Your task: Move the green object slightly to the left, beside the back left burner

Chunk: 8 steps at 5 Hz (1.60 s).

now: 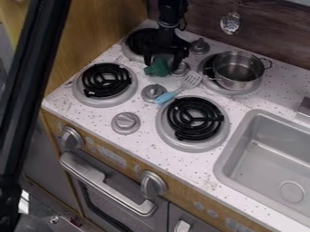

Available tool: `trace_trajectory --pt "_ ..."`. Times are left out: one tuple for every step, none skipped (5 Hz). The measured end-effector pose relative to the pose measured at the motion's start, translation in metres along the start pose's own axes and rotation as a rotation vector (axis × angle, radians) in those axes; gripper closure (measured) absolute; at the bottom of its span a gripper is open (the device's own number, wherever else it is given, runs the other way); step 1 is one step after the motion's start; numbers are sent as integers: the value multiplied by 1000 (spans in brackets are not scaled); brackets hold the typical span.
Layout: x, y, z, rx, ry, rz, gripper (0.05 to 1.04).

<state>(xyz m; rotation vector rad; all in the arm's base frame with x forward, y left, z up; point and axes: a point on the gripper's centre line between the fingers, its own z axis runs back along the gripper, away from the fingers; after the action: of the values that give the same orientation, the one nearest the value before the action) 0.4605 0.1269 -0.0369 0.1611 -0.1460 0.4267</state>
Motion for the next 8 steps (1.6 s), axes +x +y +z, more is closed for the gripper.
trace_trajectory --pt "1 1 -2 12 -14 -14 399" --pt "2 3 -2 22 -23 -29 524" --pt "1 9 3 48 -48 -56 527" --pt "5 23 34 79 -110 -42 712" --pt "-15 62 40 112 -63 55 934" --pt "-42 91 19 118 27 149 1020" --pt "-40 99 16 82 19 133 1005" --pt "-23 83 23 54 -50 3 860"
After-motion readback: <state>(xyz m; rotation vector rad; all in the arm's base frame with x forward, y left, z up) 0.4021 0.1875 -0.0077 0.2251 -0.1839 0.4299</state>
